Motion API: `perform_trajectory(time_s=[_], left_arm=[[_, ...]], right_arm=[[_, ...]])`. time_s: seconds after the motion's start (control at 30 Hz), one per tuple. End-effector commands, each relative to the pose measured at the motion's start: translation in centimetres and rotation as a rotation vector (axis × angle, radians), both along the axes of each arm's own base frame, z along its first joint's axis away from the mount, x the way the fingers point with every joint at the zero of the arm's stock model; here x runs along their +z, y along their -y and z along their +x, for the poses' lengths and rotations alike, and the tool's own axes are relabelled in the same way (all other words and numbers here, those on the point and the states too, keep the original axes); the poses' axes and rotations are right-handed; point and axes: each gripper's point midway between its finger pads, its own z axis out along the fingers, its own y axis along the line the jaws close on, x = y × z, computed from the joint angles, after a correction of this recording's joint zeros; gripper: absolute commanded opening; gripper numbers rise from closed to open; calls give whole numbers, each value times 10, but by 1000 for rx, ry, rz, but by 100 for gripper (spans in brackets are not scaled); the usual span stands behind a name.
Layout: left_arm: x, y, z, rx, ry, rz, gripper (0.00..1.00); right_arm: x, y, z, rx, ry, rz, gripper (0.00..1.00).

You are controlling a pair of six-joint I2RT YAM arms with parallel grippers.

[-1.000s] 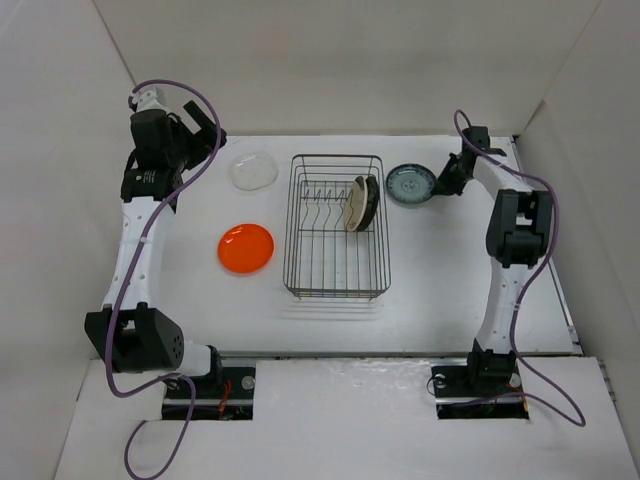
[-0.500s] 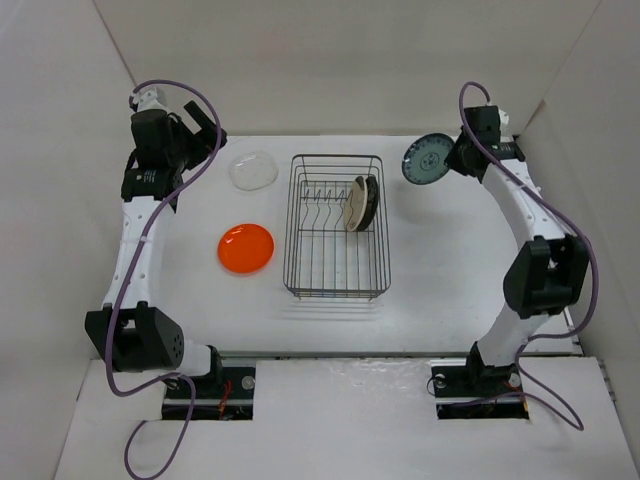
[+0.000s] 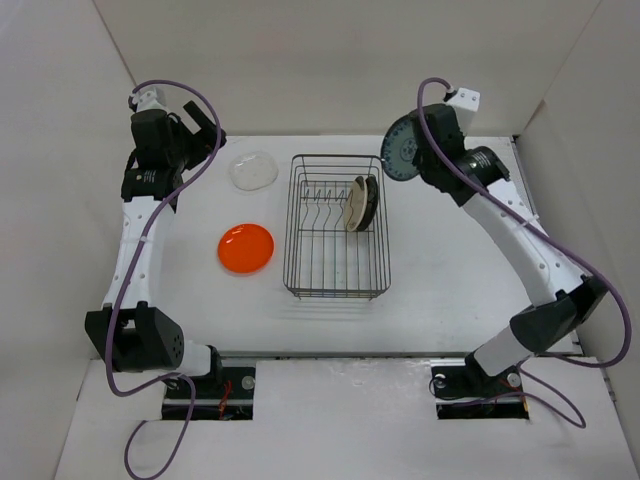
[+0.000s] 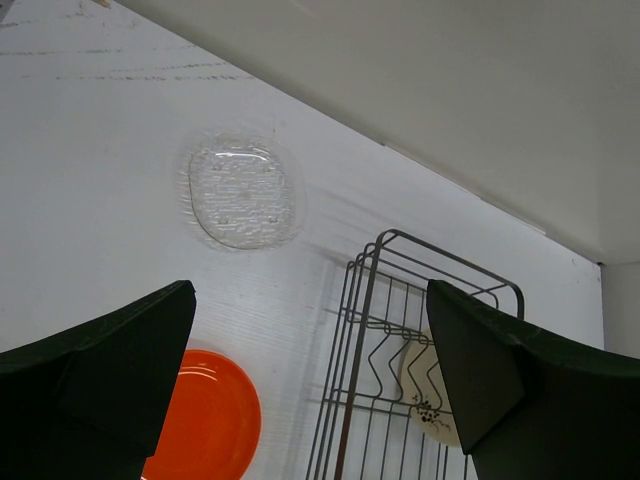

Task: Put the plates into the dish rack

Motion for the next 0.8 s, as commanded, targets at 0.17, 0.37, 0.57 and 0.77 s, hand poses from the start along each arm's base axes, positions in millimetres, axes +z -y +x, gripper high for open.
perform_trajectory(time_s=[0.17, 0.37, 0.57, 0.77], left_arm=[[18, -9, -3, 43, 59, 31, 100], [10, -23, -6, 123, 22, 46, 100], [10, -23, -6, 126, 22, 37, 100], [14, -23, -5, 126, 31, 37, 100]], right_arm=[[22, -45, -18, -17, 10, -150, 0], [2, -89, -16, 35, -29, -199, 0], [-13, -108, -11, 27, -68, -280, 0], [-23, -119, -10, 40, -93, -314, 0]])
